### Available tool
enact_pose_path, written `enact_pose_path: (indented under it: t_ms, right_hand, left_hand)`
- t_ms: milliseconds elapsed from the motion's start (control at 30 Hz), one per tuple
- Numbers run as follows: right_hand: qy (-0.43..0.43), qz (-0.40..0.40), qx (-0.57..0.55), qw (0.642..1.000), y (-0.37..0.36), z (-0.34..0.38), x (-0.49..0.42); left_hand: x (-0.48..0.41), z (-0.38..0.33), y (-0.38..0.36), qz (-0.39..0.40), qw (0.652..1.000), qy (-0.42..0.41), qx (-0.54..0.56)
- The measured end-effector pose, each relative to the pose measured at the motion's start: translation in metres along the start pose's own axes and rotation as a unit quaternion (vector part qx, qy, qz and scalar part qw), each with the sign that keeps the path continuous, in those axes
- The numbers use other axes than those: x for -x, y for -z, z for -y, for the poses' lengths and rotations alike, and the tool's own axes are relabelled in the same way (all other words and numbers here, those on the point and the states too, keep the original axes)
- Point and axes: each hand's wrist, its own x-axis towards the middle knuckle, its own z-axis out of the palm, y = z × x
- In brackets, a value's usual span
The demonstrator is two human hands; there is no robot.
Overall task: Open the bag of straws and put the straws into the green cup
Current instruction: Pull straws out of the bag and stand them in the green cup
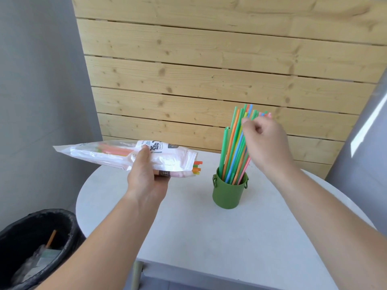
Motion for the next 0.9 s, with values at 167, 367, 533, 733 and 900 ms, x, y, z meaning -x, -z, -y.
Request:
enact_pose_path:
  t_ms: [167, 367, 533, 733, 900]
  right_hand:
    - [-0.251, 0.170, -0.189, 0.934, -0.031, 0.007, 0.041]
    - [-0.438, 0.229, -0.324, 0.807, -0.043, 0.016, 0.062]
    - [-0.463, 0.220, -0.387, 0.766, -0.050, 0.017, 0.066]
    - [-0.437, 0.216, -0.354, 0.798, -0.050, 0.015, 0.068]
    - [-0.343, 0.194, -0.290, 0.872, -0.048, 0.013, 0.065]
  left_hand:
    - [0.010, -0.002, -0.008, 0.026, 0.999, -0.019, -0.023]
    - [0.025, -0.008, -0.022, 0.078, 0.989, -0.093, -0.080]
    - [0.034, -0.010, -0.027, 0.118, 0.974, -0.149, -0.120]
    - [0.031, -0.010, -0.025, 0.095, 0.979, -0.140, -0.116]
    - [0.018, -0.006, -0.014, 0.027, 0.996, -0.047, -0.069]
